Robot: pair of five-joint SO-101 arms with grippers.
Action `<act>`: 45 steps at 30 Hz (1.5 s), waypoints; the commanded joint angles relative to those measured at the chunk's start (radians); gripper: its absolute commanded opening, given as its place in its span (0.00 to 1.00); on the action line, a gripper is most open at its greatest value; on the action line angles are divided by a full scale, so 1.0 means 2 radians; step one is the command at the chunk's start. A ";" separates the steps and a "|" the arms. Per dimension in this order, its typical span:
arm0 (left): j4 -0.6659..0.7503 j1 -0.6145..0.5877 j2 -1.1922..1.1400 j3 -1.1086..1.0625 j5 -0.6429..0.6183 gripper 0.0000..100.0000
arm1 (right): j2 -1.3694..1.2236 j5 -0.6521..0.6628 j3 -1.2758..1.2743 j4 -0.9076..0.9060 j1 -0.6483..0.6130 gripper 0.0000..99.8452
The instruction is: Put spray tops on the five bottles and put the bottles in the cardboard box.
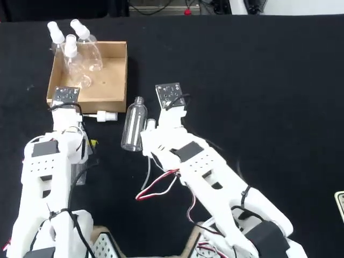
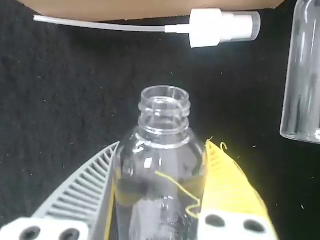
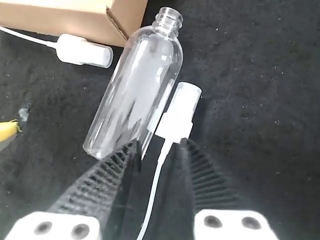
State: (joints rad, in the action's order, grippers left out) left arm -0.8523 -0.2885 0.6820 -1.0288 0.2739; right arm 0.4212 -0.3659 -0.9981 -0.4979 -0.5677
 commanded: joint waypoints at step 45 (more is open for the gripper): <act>-0.058 0.062 0.474 -0.205 -0.141 0.16 | -0.260 -0.065 0.202 -0.037 0.023 0.16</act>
State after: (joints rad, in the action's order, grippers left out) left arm -0.9214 -0.1657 1.5443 -1.4431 -0.0008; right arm -0.0667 -0.4856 -0.6406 -0.6130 -0.5386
